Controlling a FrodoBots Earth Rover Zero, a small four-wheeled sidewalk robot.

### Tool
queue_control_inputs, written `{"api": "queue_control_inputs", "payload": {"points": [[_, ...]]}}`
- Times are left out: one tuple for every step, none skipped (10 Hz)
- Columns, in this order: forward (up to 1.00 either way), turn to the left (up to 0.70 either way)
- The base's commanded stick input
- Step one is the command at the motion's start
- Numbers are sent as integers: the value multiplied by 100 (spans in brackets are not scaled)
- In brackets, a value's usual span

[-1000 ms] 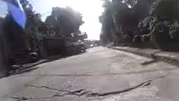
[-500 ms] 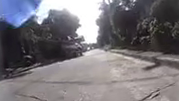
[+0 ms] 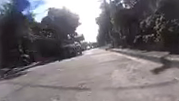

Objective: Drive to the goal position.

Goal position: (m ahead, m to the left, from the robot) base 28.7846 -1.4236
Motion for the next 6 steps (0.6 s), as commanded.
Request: {"api": "queue_control_inputs", "payload": {"points": [[70, -2], [70, -2], [70, -3], [70, -12], [70, -31], [70, -30]]}}
